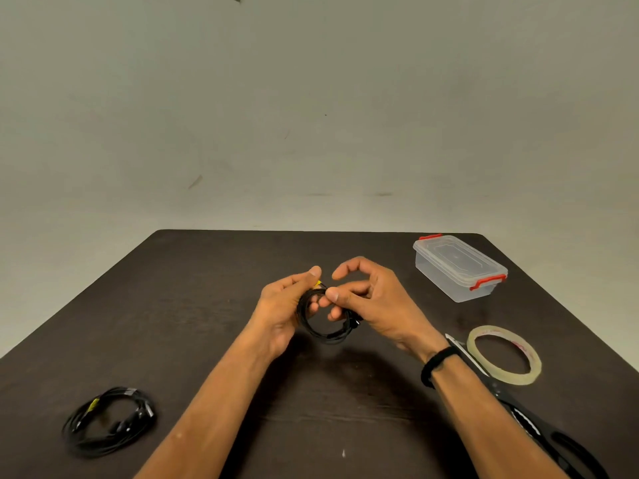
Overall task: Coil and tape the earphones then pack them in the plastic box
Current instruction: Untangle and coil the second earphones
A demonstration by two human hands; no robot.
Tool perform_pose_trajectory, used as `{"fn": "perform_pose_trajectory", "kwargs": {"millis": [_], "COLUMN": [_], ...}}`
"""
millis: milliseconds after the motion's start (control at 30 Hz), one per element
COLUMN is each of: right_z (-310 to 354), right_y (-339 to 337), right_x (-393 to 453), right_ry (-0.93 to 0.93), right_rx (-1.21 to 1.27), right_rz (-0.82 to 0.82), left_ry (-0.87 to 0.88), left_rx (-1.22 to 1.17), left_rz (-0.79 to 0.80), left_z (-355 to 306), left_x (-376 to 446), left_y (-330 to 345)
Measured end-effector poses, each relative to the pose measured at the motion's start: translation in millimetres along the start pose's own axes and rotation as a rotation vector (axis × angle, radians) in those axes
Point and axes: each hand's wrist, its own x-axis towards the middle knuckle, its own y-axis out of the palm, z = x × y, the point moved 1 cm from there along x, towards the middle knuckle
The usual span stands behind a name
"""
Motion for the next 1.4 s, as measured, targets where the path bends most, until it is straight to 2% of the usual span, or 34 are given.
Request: {"fn": "perform_pose_trajectory", "kwargs": {"millis": [67,133,233,367,500,600,767,900,1067,1233,1400], "right_z": [2,4,5,6,10,11,13,6,0,-3,-4], "right_y": [0,0,1,1,2,3,-1,-6,-10,-11,-12], "right_x": [-1,-2,-2,-3,-5,-5,-4,0,1,2,2], "right_ry": [-0.003,-0.003,-0.001,-0.016,-0.014,-0.007,-0.043,-0.045,-0.051,-0.057,-0.039], "right_rx": [0.025,0.008,-0.063,-0.190,-0.236,-0.245,-0.209,-0.239,-0.278,-0.211,-0.081], "right_rz": [0.024,0.051,0.114,0.177,0.227,0.249,0.108,-0.033,-0.116,-0.171,-0.200], "left_ry": [-0.083,-0.080,0.048,0.222,0.322,0.306,0.061,0.015,-0.073,-0.032,0.029], "left_rx": [-0.122,-0.130,0.000,0.148,0.388,0.367,0.124,0.284,0.386,0.581,0.602], "left_rz": [-0.019,-0.013,0.015,-0.038,-0.046,-0.061,0.059,0.158,0.186,0.267,0.296], "left_z": [-3,-6,-8,-14,-8,-4,-2,4,0,-7,-8], "left_x": [0,0,2,6,9,10,10,11,7,1,0], "left_y": [1,1,-1,-10,-15,-16,-16,-18,-17,-14,-14]}}
